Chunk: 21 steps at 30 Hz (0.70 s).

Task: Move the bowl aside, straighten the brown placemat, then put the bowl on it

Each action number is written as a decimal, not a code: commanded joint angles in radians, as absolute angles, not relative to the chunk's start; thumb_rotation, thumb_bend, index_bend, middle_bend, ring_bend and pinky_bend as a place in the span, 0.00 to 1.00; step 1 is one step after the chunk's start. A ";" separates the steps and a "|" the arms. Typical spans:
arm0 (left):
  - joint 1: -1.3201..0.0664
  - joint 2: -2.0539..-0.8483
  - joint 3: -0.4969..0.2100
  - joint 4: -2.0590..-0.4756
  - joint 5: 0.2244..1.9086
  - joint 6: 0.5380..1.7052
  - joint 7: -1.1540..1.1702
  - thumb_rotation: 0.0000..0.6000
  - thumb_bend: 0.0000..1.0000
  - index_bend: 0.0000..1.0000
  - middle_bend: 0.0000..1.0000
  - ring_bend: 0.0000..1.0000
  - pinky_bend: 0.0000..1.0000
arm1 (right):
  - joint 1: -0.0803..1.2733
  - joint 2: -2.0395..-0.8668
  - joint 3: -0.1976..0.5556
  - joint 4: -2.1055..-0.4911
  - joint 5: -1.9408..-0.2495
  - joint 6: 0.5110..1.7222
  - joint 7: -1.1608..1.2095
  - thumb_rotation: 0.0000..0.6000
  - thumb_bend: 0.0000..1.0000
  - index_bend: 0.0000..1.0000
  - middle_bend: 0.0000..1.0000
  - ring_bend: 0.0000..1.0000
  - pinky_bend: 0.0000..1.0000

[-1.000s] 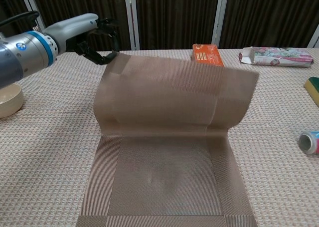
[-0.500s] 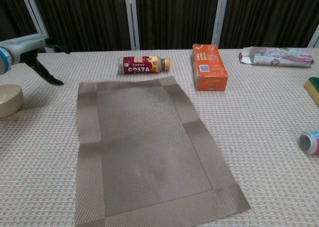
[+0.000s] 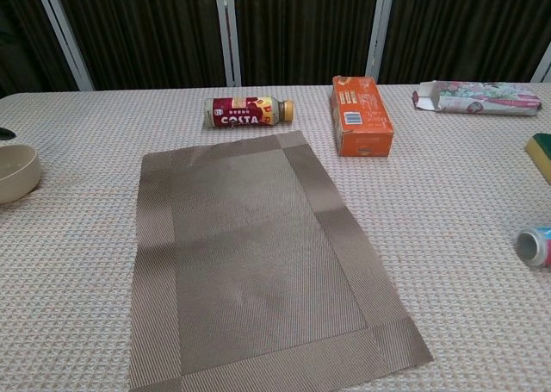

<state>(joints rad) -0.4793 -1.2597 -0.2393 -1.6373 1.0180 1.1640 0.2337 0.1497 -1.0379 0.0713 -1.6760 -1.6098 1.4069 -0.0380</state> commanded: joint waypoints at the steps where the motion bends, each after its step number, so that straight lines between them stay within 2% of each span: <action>1: -0.351 -1.141 -0.174 -1.827 1.076 1.344 0.301 1.00 0.04 0.00 0.00 0.00 0.00 | 0.225 -1.020 0.021 -1.669 -1.701 1.297 0.031 1.00 0.00 0.07 0.00 0.00 0.00; 9: -0.263 -1.117 -0.094 -1.918 1.165 1.467 0.367 1.00 0.05 0.00 0.00 0.00 0.00 | 0.361 -1.087 -0.041 -1.574 -1.843 1.139 0.114 1.00 0.00 0.07 0.01 0.00 0.00; 21: -0.226 -1.114 -0.068 -1.913 1.252 1.518 0.397 1.00 0.06 0.00 0.00 0.00 0.00 | 0.485 -1.206 -0.060 -1.586 -1.917 0.995 -0.002 1.00 0.00 0.09 0.01 0.00 0.00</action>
